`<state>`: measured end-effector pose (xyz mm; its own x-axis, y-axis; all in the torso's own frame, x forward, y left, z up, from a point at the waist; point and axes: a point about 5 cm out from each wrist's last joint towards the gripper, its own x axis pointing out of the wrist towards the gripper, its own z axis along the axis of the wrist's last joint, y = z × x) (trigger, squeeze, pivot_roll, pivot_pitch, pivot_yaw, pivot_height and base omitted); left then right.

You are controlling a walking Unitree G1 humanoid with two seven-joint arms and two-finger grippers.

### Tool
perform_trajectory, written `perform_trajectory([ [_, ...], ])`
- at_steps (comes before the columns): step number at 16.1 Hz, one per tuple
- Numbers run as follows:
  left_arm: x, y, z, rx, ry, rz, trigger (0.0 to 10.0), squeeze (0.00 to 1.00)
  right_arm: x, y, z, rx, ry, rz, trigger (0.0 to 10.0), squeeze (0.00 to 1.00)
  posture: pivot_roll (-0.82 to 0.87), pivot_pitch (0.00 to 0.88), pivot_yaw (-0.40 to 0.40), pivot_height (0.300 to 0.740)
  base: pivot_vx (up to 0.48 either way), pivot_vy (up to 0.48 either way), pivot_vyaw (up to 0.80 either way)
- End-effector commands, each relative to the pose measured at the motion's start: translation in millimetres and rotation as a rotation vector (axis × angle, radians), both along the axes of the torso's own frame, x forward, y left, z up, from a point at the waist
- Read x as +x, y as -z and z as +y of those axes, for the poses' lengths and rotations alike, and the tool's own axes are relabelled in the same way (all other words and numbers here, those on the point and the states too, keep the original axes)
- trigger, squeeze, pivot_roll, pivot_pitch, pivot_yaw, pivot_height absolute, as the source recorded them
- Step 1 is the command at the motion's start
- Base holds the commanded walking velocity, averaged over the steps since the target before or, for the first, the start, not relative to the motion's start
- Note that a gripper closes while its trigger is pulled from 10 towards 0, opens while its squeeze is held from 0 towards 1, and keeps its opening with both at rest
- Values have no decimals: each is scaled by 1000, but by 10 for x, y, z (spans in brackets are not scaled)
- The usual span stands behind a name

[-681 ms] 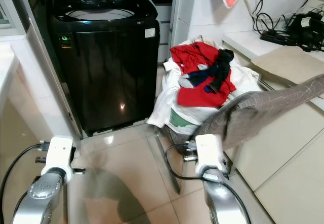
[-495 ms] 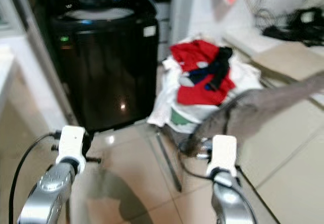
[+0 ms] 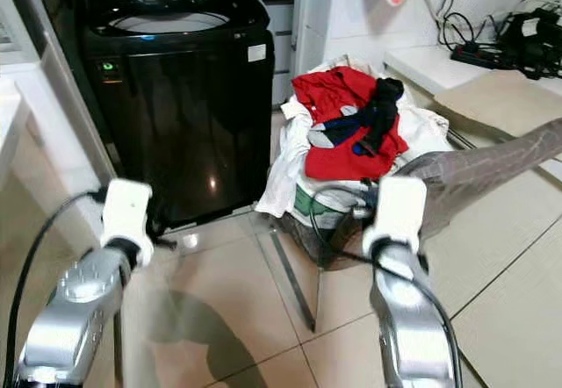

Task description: Clothes washing

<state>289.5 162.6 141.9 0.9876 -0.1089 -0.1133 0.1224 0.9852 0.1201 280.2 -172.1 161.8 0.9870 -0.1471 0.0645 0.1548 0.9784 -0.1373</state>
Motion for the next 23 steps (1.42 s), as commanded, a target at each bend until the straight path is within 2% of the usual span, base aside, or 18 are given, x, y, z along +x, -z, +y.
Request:
perform_trajectory([
  [1, 31, -196, 18, -12, -29, -76, 10000, 0, 0, -152, 4, -53, 39, -81, 10000, 404, -51, 0, -7, 740, 0, 0, 0],
  [2, 41, -240, 11, -25, -25, -88, 10000, 0, 2, -213, 11, -85, 73, -132, 10000, 0, -53, 0, -9, 740, 0, 0, 0],
  [3, 44, -259, -22, -46, -4, -81, 10000, 0, 5, -233, 60, -25, 29, -127, 10000, 0, -51, 0, -11, 740, 0, 0, 0],
  [5, 17, -346, -67, -19, 25, -178, 10000, 0, -22, -215, 174, 69, -113, -81, 10000, 0, -51, 0, -12, 740, 197, 0, 0],
  [6, -4, -358, -65, -60, 33, -164, 10000, 0, -34, -202, 212, 38, -145, -58, 10000, 0, -49, 0, -14, 740, 446, 0, 800],
  [8, -19, -373, -34, -81, 23, -155, 10000, 31, -46, -184, 233, 48, -150, -49, 10000, 0, -48, 0, -12, 740, 458, 0, 800],
  [10, -19, -366, -7, -37, 20, -156, 10000, 157, -51, -173, 231, 100, -153, -47, 10000, 0, -48, 0, -14, 740, 456, 0, 800],
  [12, -15, -371, 12, -24, 15, -158, 10000, 153, -54, -171, 240, 90, -170, -36, 10000, 0, -45, 0, -16, 740, 456, 0, 794],
  [14, -15, -367, 15, -23, 18, -151, 10000, 220, -53, -166, 228, 123, -152, -42, 10000, 0, -42, 0, -17, 740, 456, 0, 0],
  [15, -15, -365, 17, -19, 20, -147, 10000, 333, -49, -165, 211, 126, -142, -44, 10000, 0, -39, 0, -18, 740, 454, 0, 0],
  [16, -9, -367, 16, -15, 21, -146, 10000, 369, -41, -183, 185, 125, -131, -57, 10000, 0, -39, 0, -18, 740, 458, 0, 0],
  [20, -3, -377, 10, -15, 24, -148, 10000, 380, -33, -200, 169, 146, -123, -63, 10000, 0, -35, 0, -17, 740, 458, 0, 0],
  [23, 6, -386, 3, -18, 23, -153, 10000, 376, -20, -205, 153, 148, -111, -58, 10000, 0, -34, 0, -17, 740, 458, 0, -800],
])
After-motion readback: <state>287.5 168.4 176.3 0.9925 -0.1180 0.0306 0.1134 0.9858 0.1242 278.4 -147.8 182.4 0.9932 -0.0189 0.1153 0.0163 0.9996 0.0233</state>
